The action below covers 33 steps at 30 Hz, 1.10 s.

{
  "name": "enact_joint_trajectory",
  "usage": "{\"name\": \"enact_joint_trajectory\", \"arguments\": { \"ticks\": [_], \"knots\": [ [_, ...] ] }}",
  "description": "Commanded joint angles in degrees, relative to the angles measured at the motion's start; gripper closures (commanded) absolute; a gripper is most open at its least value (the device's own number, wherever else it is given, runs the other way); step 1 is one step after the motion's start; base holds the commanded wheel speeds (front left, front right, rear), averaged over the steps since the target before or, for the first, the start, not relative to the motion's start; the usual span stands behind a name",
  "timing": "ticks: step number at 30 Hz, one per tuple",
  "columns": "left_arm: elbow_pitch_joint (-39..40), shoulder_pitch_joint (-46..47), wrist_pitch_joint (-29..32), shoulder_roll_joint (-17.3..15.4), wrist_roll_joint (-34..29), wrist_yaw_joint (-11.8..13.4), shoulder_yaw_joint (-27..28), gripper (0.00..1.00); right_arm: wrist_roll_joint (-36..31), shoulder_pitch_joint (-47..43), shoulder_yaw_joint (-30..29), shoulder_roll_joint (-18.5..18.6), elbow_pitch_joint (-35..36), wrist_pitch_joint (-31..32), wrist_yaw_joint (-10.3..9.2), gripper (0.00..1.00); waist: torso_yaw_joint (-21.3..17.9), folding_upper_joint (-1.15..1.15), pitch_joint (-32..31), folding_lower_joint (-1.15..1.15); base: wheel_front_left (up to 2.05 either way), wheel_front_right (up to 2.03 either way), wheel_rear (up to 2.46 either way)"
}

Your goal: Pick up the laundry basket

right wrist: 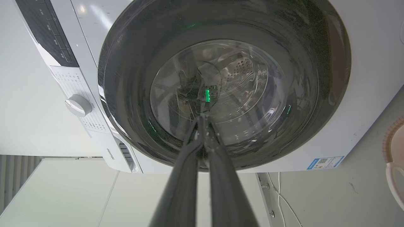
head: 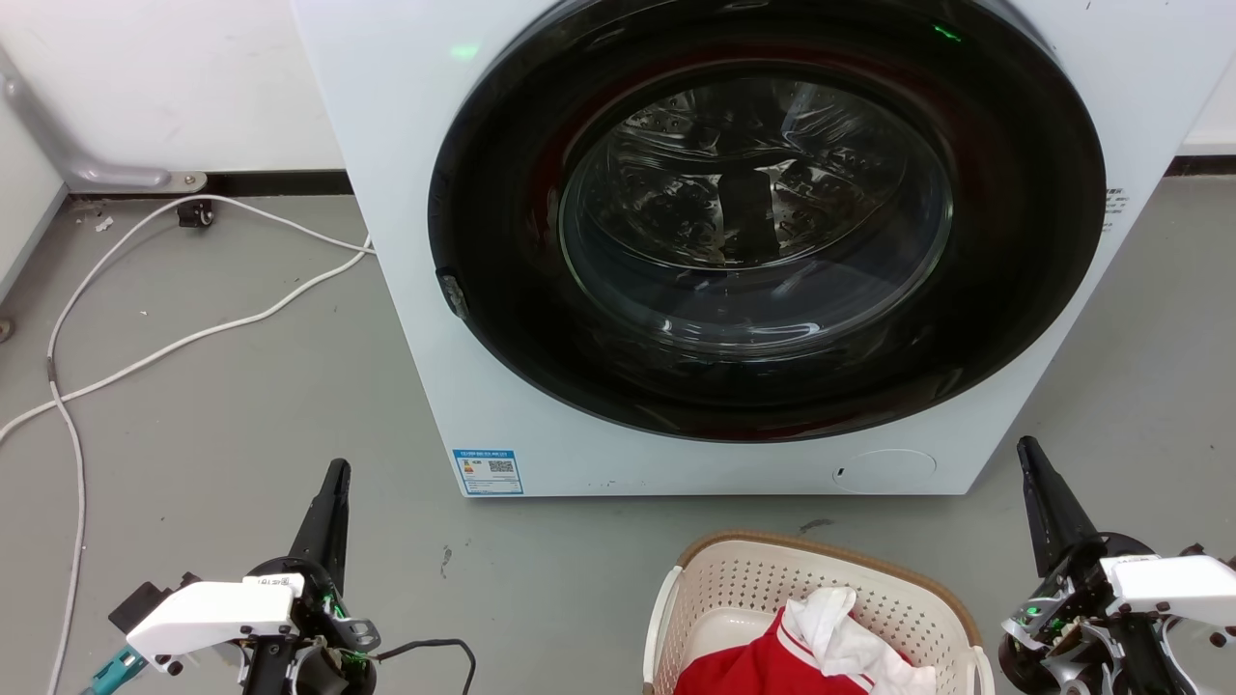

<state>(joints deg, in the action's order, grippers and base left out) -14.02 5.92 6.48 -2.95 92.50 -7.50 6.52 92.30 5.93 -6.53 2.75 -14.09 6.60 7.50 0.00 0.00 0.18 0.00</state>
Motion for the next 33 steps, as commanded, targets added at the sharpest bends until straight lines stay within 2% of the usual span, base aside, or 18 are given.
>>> {"name": "enact_joint_trajectory", "arguments": {
  "ticks": [1, 27, 28, 33],
  "knots": [
    [-0.1, 0.6, 0.2, 0.1, -0.2, -0.2, 0.2, 1.0, 0.2, 0.6, 0.0, 0.2, 0.0, 0.1, -0.02, 1.0, 0.0, 0.0, 0.0, 0.0, 0.0, 0.0, 0.0],
    [-0.1, 0.6, 0.3, 0.1, -0.2, -0.2, 0.2, 1.0, 0.2, 0.6, 0.1, 0.2, 0.0, 0.1, -0.02, 1.0, 0.0, 0.0, 0.0, 0.0, 0.0, 0.0, 0.0],
    [-0.1, 0.0, 0.0, 0.0, 0.0, 0.0, 0.0, 0.0, 0.0, 0.0, 0.0, 0.0, -0.1, 0.0, 0.0, 0.0, 0.0, 0.0, 0.0, 0.0, 0.0, 0.0, 0.0],
    [-0.2, -0.9, -0.9, 0.2, -0.3, 0.0, -0.6, 0.0, -0.6, -1.1, 0.2, -0.1, -0.5, -0.9, -0.01, 0.0, 0.0, 0.0, 0.0, 0.0, 0.0, 0.0, 0.0]
  ]
}}
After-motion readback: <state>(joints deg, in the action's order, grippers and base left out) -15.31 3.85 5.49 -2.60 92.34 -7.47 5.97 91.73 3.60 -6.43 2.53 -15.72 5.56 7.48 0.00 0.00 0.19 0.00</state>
